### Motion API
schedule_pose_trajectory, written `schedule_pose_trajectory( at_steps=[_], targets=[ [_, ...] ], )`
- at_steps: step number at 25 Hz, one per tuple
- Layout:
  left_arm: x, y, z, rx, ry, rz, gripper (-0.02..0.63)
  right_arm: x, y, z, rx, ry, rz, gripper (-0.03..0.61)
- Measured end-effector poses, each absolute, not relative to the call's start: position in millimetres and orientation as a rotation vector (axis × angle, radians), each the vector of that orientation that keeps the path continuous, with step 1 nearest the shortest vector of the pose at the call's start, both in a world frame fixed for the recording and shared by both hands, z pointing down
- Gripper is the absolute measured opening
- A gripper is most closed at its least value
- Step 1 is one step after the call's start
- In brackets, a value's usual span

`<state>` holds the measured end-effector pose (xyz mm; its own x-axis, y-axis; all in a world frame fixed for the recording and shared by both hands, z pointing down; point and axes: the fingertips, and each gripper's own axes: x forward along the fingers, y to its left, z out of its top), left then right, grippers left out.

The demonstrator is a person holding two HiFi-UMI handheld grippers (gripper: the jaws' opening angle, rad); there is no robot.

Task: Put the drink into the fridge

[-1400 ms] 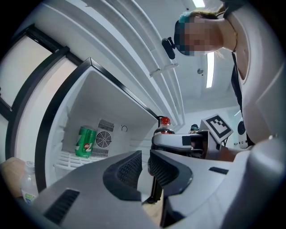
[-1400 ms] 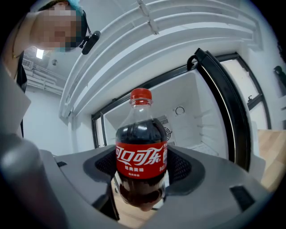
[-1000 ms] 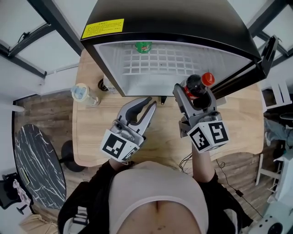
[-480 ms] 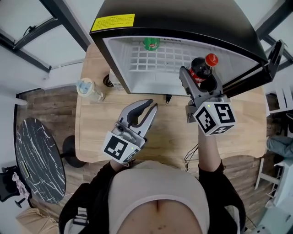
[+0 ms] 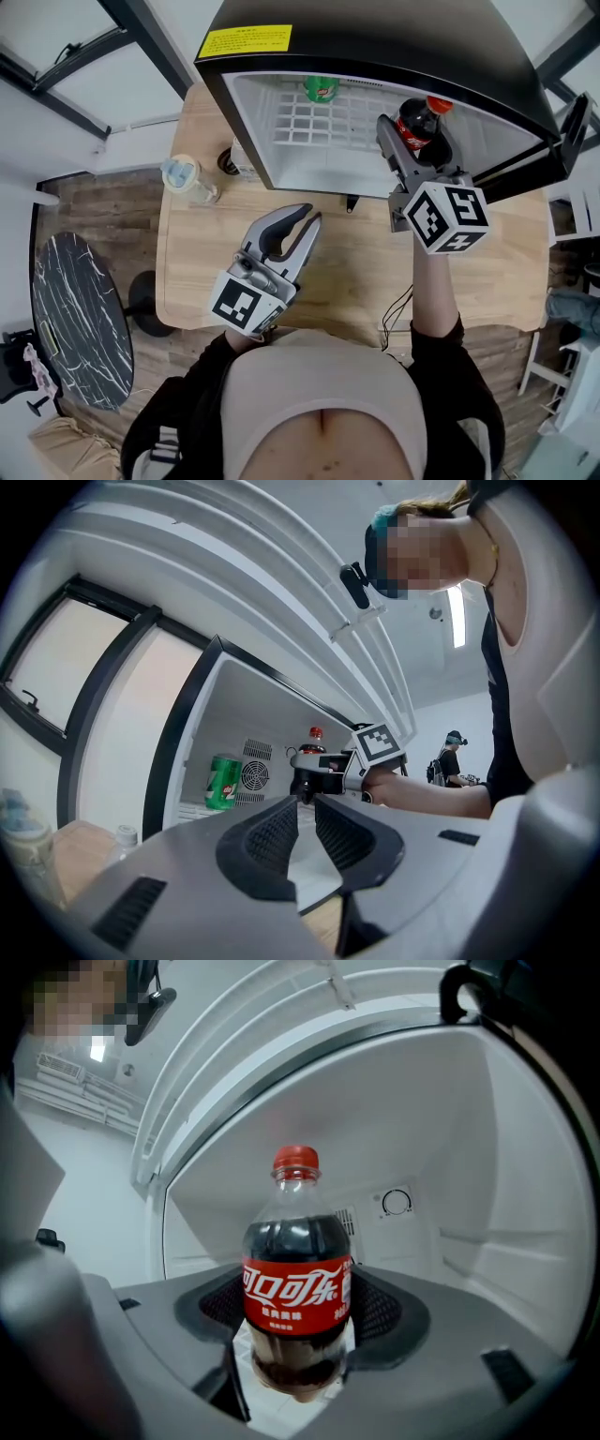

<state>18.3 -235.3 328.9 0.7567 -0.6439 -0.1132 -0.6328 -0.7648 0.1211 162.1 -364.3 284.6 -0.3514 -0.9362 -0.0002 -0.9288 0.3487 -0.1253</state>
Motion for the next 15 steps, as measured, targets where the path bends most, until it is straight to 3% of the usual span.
schedule_pose_trajectory(
  at_steps=[15],
  targets=[
    [11.4,-241.3,338.8,2.849,-1.069,-0.212,0.063,167.4,-400.3,305.8,-1.78,2.546,-0.17,0.325]
  ],
)
